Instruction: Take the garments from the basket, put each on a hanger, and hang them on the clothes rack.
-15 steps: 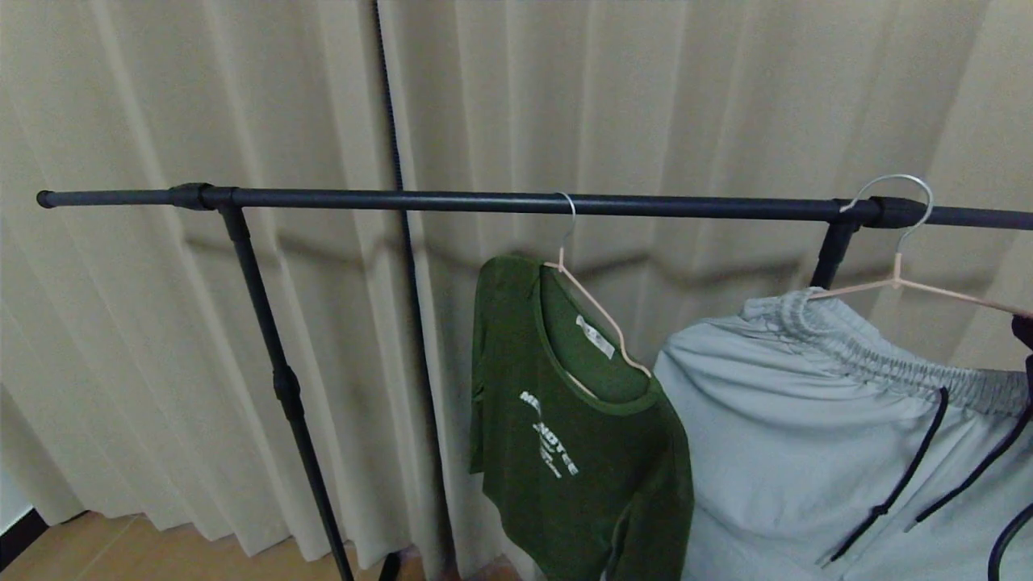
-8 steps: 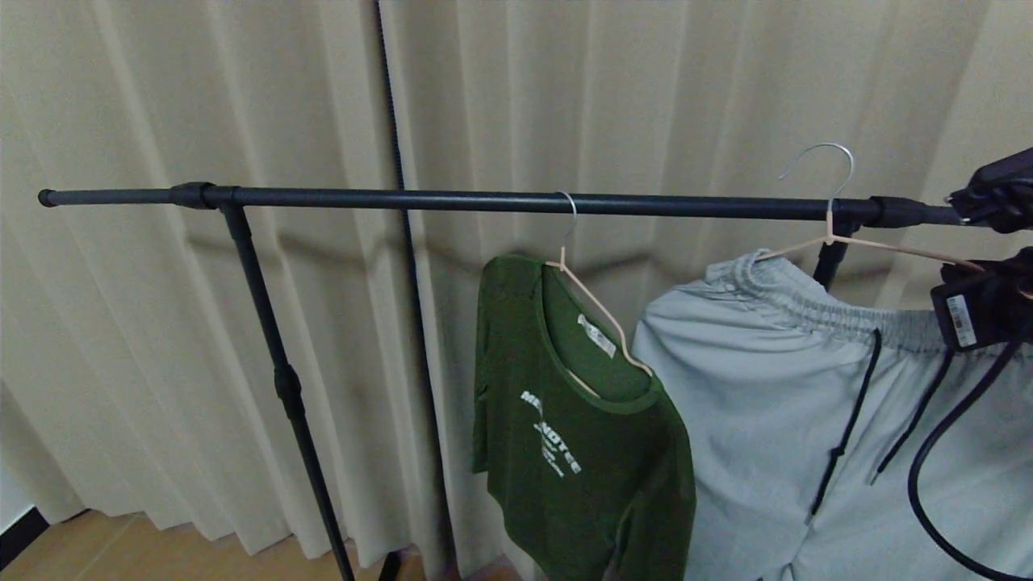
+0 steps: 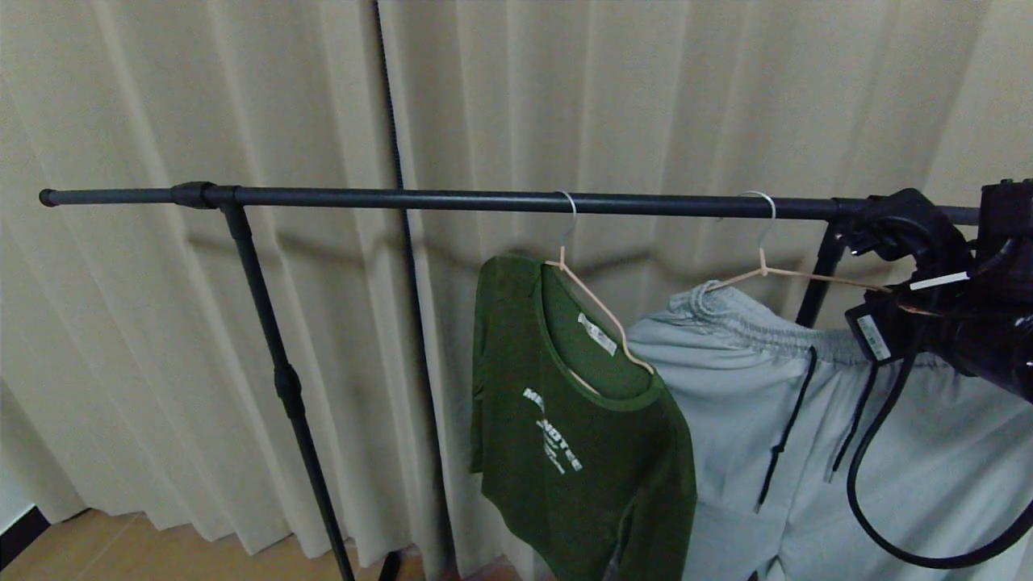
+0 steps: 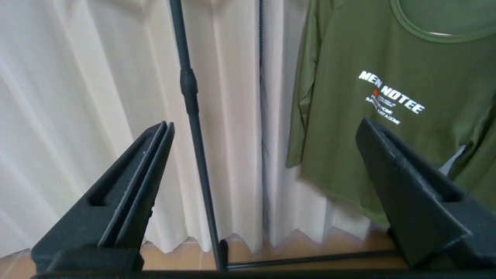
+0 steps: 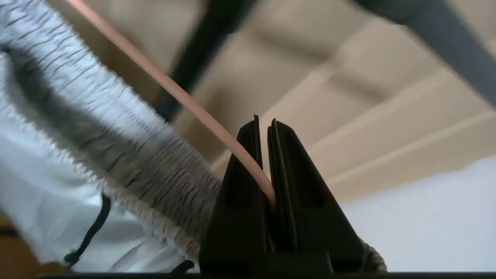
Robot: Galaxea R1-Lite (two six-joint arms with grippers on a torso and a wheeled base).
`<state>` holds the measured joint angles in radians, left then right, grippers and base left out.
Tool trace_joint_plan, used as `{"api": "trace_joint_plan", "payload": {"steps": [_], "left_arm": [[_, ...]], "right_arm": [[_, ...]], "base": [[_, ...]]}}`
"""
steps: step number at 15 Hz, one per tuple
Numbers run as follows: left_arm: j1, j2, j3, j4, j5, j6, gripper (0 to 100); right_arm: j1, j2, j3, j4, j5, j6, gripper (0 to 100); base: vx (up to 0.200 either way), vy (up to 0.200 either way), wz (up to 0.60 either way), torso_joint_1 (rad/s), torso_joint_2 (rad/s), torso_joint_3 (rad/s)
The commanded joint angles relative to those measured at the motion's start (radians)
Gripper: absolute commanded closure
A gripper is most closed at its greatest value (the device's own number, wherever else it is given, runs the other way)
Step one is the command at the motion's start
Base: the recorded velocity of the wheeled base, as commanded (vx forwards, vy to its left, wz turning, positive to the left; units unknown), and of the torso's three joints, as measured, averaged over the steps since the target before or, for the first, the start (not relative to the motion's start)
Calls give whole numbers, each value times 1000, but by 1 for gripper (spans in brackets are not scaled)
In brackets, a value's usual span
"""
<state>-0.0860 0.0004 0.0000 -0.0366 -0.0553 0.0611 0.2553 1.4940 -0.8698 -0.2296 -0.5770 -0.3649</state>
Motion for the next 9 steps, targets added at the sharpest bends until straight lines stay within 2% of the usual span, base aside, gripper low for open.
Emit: {"api": "trace_joint_plan", "payload": {"steps": [1,4,5,7,8,9], "left_arm": [[0,0,0,0,0,0,0],[0,0,0,0,2,-1,0],[0,0,0,0,2,-1,0],[0,0,0,0,2,-1,0],[0,0,0,0,2,-1,0],[0,0,0,0,2,-3,0]], "right_arm": [[22,12,9,-1,2,0,100],[50,12,17,-2,14,18,100],[51,11,18,-2,16,30,0],[51,3,46,-4,55,77,0],[51,-18,81,-11,123,107,0],[51,-32,101,-28,160,119,0]], "base": [[0,0,0,0,0,0],[0,0,0,0,0,0],[0,0,0,0,0,0],[0,0,0,0,0,0],[0,0,0,0,0,0],[0,0,0,0,0,0]]}}
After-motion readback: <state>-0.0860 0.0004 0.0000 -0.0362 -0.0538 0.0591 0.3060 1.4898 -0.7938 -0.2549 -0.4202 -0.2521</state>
